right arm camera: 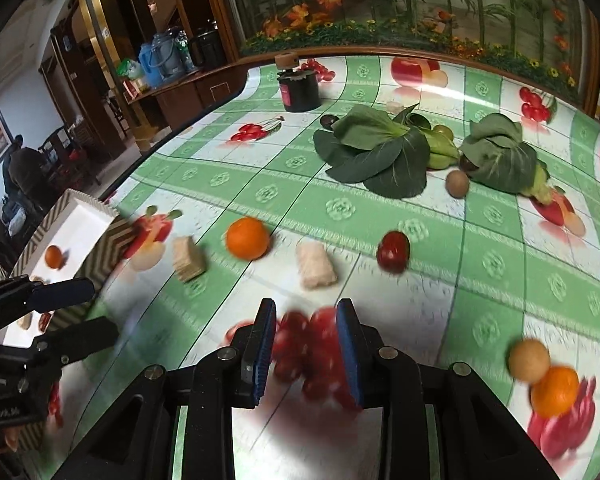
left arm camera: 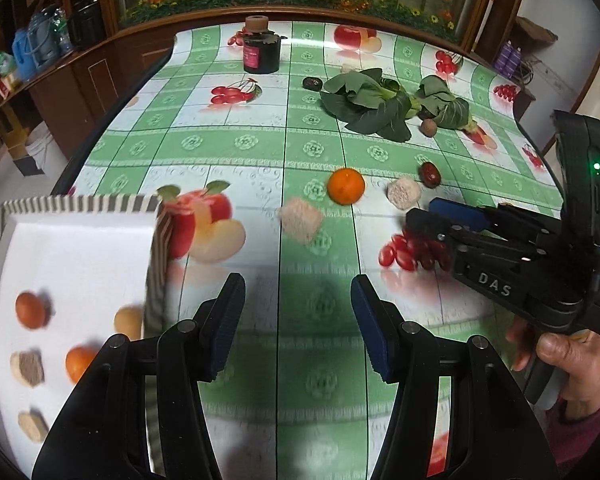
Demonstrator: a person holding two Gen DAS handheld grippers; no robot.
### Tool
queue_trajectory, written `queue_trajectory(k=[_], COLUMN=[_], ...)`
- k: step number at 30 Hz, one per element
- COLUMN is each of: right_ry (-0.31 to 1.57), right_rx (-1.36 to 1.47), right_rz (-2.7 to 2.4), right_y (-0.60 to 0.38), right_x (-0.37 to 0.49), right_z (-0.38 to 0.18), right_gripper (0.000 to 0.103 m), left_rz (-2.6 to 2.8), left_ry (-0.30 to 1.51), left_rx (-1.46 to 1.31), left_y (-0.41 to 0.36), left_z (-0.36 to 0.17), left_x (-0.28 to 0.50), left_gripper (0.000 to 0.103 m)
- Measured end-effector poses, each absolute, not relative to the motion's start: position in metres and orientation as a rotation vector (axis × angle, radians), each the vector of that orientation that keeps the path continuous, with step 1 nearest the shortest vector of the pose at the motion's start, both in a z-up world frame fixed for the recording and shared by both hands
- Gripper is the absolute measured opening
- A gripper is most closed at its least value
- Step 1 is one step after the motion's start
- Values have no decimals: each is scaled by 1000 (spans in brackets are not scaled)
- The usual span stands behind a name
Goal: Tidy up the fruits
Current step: 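Grasp a beige cake cube with the right gripper while the left grasps a brown cake cube, then carry both held cake cubes over the white tray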
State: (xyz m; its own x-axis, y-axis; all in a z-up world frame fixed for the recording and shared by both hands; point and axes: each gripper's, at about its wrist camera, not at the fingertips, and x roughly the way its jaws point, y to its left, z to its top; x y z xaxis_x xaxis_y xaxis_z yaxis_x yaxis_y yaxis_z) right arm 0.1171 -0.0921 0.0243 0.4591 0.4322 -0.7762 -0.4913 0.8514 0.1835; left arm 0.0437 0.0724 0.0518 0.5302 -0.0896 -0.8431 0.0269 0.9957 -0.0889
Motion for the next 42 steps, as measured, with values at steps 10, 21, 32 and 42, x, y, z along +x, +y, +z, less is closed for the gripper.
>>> queue_trajectory(k=[10,21,32,42], right_ry=[898,893,901,900], right_rx=[-88,-90,-102,-42], right_rz=[600,618,627,642], right_y=[-82,-84,-83,-91], right_x=[141,131,110,67], right_z=[16,16,17,30], right_gripper=[30,24,22,22], left_rz=[-79,-67,-77,-88], left_ry=[1029,1054,1022,960], left_rx=[-60,-110,-97,-62], left_y=[65,68,76,65], left_z=[40,21,26,47], left_x=[83,107,84,23], left_gripper=[55,55,31,31])
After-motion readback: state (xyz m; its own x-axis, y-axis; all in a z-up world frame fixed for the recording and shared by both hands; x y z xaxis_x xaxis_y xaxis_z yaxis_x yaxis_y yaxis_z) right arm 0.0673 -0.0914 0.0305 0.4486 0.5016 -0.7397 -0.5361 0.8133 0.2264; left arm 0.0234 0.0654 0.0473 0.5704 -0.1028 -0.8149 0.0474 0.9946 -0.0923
